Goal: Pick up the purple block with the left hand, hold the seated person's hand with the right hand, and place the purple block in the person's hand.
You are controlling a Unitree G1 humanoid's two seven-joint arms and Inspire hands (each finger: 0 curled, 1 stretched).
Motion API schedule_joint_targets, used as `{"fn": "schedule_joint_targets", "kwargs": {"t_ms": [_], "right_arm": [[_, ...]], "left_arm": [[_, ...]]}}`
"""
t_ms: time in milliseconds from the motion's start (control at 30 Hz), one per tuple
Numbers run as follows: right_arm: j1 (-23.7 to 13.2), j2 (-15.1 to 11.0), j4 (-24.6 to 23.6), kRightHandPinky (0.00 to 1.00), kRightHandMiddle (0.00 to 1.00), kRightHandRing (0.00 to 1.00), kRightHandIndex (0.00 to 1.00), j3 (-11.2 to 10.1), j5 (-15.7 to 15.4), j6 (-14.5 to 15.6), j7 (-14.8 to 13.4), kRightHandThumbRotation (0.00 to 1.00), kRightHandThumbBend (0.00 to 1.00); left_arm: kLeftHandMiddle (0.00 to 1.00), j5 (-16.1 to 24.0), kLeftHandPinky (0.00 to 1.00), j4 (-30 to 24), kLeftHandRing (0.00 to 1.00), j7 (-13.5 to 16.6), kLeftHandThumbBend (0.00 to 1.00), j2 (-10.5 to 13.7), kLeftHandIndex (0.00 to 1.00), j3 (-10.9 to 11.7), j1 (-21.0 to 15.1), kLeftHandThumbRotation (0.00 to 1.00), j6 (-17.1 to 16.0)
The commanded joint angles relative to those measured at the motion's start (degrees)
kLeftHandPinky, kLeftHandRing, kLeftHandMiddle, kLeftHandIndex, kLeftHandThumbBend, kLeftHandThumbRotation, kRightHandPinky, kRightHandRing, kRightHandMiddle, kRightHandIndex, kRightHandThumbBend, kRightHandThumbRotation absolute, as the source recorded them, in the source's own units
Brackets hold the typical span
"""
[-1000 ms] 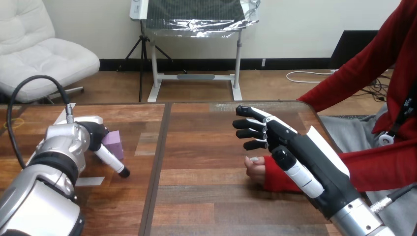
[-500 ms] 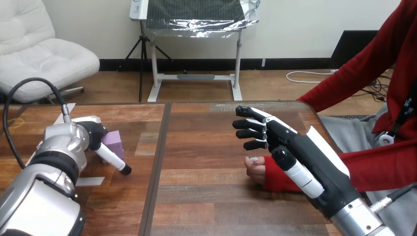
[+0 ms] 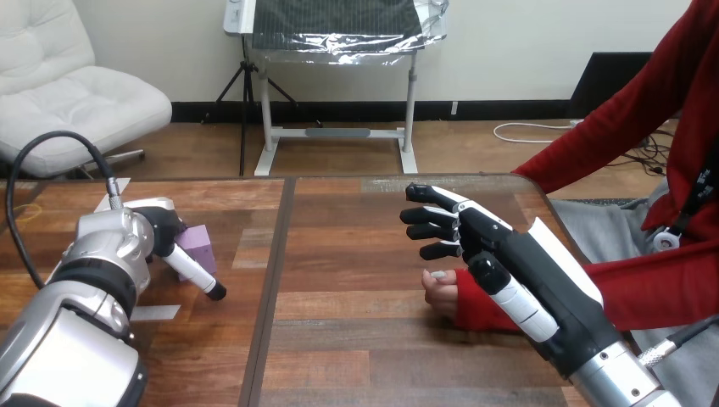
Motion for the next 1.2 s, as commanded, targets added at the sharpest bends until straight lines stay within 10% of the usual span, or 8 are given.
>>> {"fn": "schedule_joint_targets", "kwargs": {"t_ms": [0, 1167], "right_arm": [[-2.18, -0.93, -3.08, 0.76, 0.83, 0.81, 0.88, -0.96, 0.51, -0.58, -0.22, 1.00, 1.00], [-2.12, -0.93, -3.10, 0.76, 0.83, 0.81, 0.88, -1.10, 0.38, -0.66, -0.39, 1.00, 1.00]], "left_arm": [[0.93, 0.15, 0.57, -0.46, 0.83, 0.58, 0.85, -0.61, 0.95, -0.24, -1.67, 0.37, -0.56], [0.83, 2.35, 0.58, -0.76, 0.73, 7.20, 0.82, -0.45, 0.87, -1.57, -1.02, 0.18, -2.53]]}}
